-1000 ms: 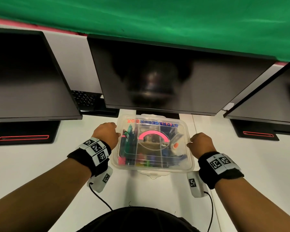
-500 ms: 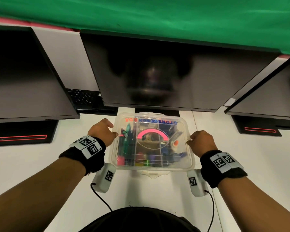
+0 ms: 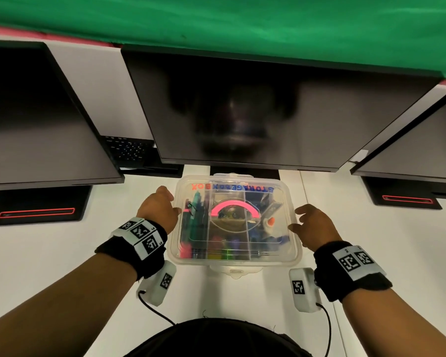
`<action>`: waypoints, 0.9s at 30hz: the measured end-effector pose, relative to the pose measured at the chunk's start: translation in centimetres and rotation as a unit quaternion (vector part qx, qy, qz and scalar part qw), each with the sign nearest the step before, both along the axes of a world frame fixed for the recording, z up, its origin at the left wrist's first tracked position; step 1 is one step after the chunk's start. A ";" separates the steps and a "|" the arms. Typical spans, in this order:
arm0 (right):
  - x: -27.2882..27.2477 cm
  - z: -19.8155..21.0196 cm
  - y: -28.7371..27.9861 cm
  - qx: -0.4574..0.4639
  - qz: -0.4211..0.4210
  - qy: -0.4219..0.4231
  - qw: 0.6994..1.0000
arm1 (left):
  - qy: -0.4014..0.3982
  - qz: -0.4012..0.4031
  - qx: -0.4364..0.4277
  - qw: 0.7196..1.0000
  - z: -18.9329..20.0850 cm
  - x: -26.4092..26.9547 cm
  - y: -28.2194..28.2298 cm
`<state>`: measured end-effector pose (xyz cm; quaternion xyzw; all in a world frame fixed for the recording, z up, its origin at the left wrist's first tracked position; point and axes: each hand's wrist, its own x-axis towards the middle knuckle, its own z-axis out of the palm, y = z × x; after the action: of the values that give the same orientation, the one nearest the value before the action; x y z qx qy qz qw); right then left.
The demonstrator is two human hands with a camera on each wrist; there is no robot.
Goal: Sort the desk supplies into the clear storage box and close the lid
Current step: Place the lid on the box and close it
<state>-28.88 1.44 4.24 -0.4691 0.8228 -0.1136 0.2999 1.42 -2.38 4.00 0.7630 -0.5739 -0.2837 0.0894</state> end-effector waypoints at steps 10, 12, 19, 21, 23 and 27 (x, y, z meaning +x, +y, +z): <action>-0.2 -0.1 -0.2 0.007 -0.009 -0.018 1.000 | -0.035 -0.006 -0.013 0.999 0.0 -0.3 0.0; -0.2 -0.1 -0.2 0.005 -0.005 -0.014 1.000 | -0.020 0.002 -0.012 1.000 -0.1 -0.2 -0.1; 0.8 0.8 1.1 -0.019 0.130 0.125 0.983 | -0.144 -0.130 -0.066 0.979 2.2 -2.1 -0.3; 1.9 1.2 2.3 -0.106 0.237 0.121 0.958 | -0.155 -0.214 -0.150 0.953 2.8 -3.7 -1.2; 3.3 1.1 3.4 -0.108 0.370 0.098 0.918 | -0.130 -0.303 -0.150 0.932 3.0 -5.5 -2.2; 5.4 -0.7 4.4 -0.082 0.481 0.122 0.865 | -0.150 -0.402 -0.084 0.899 2.3 -7.9 -4.2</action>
<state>-23.52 5.81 3.53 -0.8393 0.5132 0.0359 0.1755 -6.47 -6.62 6.26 0.4904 -0.8602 -0.1280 -0.0558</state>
